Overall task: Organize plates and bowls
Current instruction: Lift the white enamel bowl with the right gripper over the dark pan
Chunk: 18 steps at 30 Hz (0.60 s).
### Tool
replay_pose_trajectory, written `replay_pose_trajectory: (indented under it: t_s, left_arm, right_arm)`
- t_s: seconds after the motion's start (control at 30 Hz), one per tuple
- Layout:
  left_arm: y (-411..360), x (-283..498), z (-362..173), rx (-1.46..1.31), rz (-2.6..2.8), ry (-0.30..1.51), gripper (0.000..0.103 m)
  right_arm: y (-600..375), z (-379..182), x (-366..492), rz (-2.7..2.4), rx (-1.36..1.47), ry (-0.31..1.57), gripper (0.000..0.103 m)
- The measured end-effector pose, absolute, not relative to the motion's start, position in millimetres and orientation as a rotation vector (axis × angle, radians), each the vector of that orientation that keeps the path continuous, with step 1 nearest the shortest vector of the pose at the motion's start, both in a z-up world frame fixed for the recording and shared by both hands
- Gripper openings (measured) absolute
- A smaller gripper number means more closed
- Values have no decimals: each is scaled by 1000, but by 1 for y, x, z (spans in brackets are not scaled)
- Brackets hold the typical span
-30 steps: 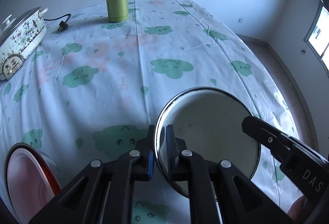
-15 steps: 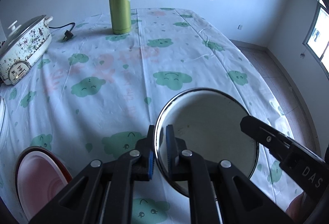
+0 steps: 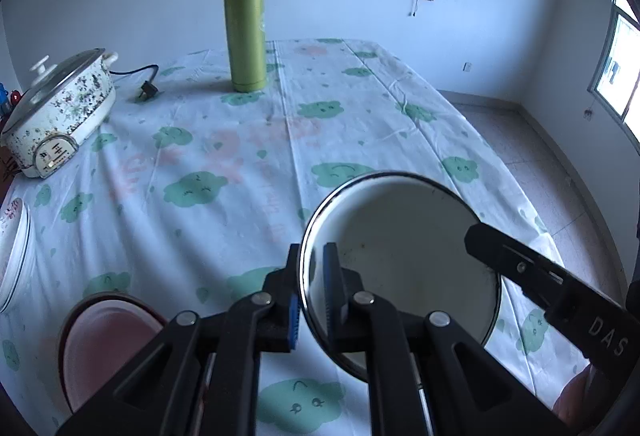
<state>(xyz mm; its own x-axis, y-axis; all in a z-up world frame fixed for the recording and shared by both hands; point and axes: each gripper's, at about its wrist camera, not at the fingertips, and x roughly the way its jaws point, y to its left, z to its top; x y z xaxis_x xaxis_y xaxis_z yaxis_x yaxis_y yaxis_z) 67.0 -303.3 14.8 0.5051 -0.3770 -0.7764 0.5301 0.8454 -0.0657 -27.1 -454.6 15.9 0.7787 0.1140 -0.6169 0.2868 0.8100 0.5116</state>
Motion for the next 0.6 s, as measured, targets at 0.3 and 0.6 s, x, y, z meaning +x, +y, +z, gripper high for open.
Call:
replay_pose_trajectory:
  t_s: [0.3, 0.6]
  left_arm:
    - [-270, 69, 29, 156, -538, 849, 7]
    - [-224, 64, 50, 135, -505, 797, 7]
  right_arm:
    - [-427, 31, -28, -42, 590, 614, 6]
    - [-379, 51, -28, -17, 543, 581, 6]
